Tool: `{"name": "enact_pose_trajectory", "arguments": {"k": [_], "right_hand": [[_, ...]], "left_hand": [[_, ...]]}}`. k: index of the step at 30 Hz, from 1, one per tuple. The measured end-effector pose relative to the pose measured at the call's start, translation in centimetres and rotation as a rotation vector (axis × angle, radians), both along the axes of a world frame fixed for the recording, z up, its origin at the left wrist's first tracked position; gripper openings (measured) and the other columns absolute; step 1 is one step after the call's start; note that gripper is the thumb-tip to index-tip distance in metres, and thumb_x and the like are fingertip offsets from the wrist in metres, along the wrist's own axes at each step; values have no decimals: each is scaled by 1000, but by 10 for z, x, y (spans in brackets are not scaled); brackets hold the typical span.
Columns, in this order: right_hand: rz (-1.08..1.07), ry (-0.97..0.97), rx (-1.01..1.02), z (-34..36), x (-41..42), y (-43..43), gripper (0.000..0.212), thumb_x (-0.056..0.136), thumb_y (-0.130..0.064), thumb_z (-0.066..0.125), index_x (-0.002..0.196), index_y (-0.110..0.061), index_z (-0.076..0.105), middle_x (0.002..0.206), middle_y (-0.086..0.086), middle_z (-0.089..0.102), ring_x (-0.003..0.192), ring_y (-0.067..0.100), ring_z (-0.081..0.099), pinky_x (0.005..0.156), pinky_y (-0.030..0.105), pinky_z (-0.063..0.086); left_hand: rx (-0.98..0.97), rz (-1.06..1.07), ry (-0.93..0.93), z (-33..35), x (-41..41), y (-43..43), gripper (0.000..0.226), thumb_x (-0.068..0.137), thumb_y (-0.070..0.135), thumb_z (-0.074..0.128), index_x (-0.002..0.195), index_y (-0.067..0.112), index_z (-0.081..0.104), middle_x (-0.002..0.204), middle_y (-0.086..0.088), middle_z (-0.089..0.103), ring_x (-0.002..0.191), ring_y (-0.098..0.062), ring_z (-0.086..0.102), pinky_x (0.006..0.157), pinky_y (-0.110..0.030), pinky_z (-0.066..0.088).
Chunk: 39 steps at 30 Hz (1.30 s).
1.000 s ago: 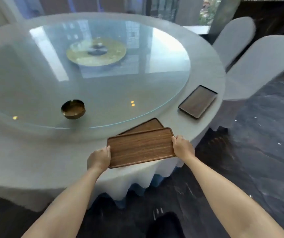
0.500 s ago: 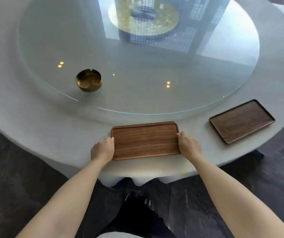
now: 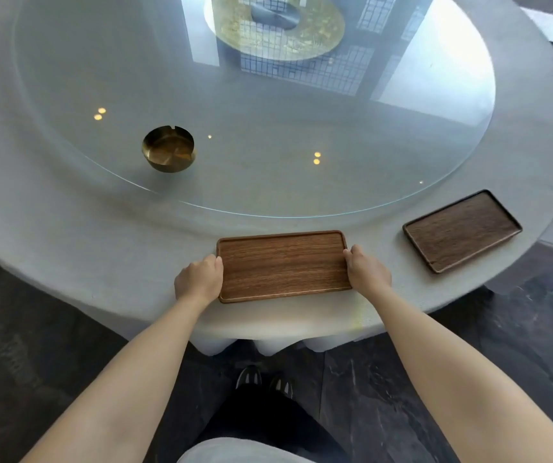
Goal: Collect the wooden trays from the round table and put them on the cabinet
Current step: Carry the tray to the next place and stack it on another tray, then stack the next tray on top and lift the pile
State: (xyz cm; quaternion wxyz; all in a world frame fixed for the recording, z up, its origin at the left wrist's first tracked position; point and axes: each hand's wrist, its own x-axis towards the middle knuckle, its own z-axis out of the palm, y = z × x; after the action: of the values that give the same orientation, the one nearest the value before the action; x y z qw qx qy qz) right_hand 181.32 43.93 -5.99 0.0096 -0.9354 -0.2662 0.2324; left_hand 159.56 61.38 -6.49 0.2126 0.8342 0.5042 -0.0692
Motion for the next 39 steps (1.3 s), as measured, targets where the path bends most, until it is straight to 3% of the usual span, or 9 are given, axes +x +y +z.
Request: {"name": "enact_pose_trajectory", "arguments": {"k": [5,8,18,29,39], "right_hand": [[-64,-11,52,18,6,-11,42,100,-37,20,118,-3,38,109,23,64,99,40,60,70,37,37],[-89,-35,82,31,18,-22,44,100,-37,22,124,-3,37,113,25,62,103,41,59,73,40,41],[-190,-89,186,52,110,-87,42,100,-38,22,116,-2,38,116,23,61,106,40,57,74,40,37],[-178,-44,214,38,280,-182,45,99,-39,23,120,-3,42,125,18,53,110,35,53,76,38,37],[-81,33,154,9,335,-188,45,100,-35,22,117,1,44,125,22,51,111,40,53,85,43,43]], "left_hand": [[35,43,-54,21,16,6,34,97,22,29,96,-3,53,104,-28,65,95,-42,59,80,-41,47],[39,-1,-103,36,43,-2,33,97,23,29,97,-1,52,106,-28,64,97,-43,59,82,-41,47],[-61,-186,-152,61,170,-83,40,98,29,27,101,1,55,113,-26,63,105,-40,57,85,-40,45],[-198,-19,39,24,307,-205,47,98,36,25,117,5,54,128,-22,57,117,-37,53,94,-38,43],[-235,196,183,12,339,-229,51,99,37,24,123,3,53,131,-21,55,121,-37,51,98,-38,42]]}}
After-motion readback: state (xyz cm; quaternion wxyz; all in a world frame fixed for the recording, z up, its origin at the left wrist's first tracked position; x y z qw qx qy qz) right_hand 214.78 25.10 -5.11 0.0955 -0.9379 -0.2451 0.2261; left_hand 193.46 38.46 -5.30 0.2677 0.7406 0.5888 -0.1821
